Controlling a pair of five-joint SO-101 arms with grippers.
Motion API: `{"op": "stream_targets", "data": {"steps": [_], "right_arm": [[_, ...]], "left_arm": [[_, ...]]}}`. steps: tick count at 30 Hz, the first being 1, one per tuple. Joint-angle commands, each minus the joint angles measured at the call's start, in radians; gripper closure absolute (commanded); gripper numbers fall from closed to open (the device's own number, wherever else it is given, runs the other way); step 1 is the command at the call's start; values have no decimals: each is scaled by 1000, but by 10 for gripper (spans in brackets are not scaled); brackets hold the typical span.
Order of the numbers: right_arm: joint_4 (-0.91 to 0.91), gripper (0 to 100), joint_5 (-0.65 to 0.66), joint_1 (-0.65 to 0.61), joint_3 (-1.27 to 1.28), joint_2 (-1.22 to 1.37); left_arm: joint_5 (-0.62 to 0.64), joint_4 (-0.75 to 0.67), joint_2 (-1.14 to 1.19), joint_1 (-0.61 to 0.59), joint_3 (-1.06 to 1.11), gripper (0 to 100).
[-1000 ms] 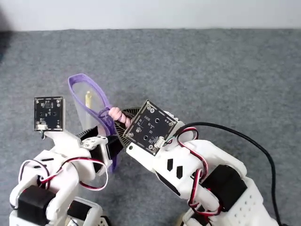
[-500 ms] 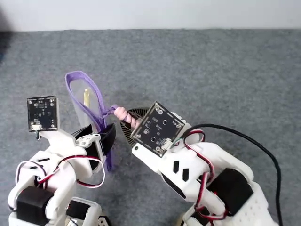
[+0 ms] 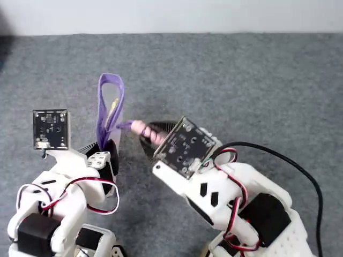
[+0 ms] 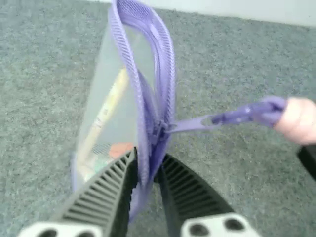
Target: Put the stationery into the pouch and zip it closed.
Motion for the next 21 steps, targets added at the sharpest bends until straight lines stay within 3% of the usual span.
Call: {"op": "stream_targets", "data": {"steps": [1, 12, 21], "right_arm": [[-117, 991, -12, 111, 3, 16], [-397, 991, -11, 231, 23, 228], [-570, 991, -8, 298, 23, 392]], "left_arm": [[-12, -3, -5, -6, -79, 987], [-12, 107, -17, -5, -94, 989], [-118, 109, -241, -5, 28, 991]]}}
